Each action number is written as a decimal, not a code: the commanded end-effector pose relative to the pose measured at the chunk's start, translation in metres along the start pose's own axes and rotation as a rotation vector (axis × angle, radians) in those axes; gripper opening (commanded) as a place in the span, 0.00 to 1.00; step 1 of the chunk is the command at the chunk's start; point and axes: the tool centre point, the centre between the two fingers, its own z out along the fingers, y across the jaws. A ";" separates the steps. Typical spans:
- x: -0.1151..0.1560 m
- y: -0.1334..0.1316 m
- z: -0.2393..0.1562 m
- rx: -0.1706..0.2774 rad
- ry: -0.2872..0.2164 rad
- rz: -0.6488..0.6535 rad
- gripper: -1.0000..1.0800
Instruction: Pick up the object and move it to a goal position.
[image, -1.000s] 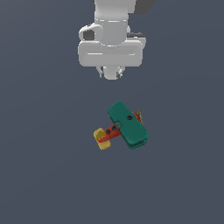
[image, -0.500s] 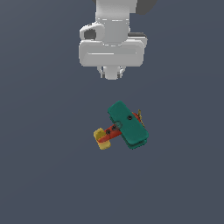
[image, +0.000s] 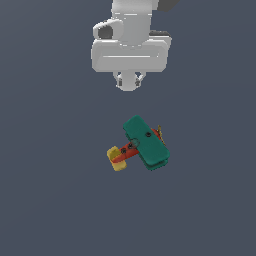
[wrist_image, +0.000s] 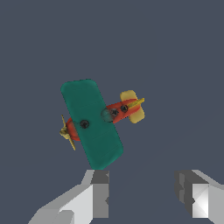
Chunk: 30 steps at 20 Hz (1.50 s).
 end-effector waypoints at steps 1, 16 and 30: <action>-0.001 0.001 0.000 -0.002 -0.003 -0.007 0.62; -0.003 -0.003 0.009 -0.023 -0.028 -0.011 0.62; -0.021 -0.021 0.058 -0.159 -0.155 -0.041 0.62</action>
